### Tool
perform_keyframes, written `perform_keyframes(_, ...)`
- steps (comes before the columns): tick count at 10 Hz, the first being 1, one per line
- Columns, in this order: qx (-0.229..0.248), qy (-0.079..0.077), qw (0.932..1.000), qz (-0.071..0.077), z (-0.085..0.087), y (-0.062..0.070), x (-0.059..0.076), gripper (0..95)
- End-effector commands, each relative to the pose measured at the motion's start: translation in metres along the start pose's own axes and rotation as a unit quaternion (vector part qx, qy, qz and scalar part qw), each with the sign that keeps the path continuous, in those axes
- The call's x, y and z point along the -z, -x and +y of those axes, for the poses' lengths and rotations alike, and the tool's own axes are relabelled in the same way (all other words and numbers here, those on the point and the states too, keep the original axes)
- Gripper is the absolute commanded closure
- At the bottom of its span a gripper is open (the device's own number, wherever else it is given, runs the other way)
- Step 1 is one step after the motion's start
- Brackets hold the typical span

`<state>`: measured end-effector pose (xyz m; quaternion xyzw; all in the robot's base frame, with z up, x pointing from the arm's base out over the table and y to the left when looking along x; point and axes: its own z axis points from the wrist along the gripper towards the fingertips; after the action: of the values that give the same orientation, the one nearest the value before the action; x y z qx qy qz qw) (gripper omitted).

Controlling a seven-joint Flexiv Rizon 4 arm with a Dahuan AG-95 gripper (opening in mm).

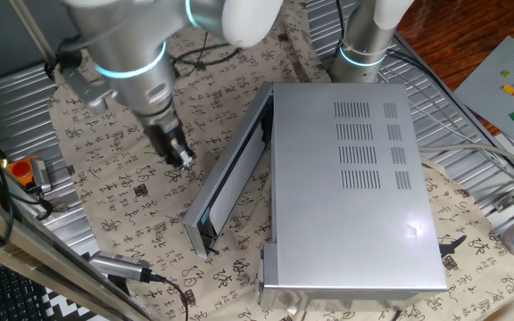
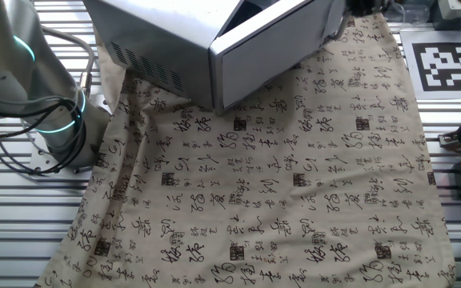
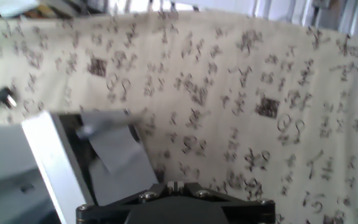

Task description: Close the microwave door

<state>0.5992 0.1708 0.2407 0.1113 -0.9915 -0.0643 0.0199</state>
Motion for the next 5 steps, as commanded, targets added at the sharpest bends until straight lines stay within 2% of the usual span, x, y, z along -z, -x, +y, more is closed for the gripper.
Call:
perform_keyframes(1, -0.010, 0.000, 0.9999, -0.003, 0.009, 0.004, -0.001, 95.0)
perform_keyframes(5, -0.041, 0.004, 0.9992, 0.001, 0.031, 0.009, 0.000, 95.0)
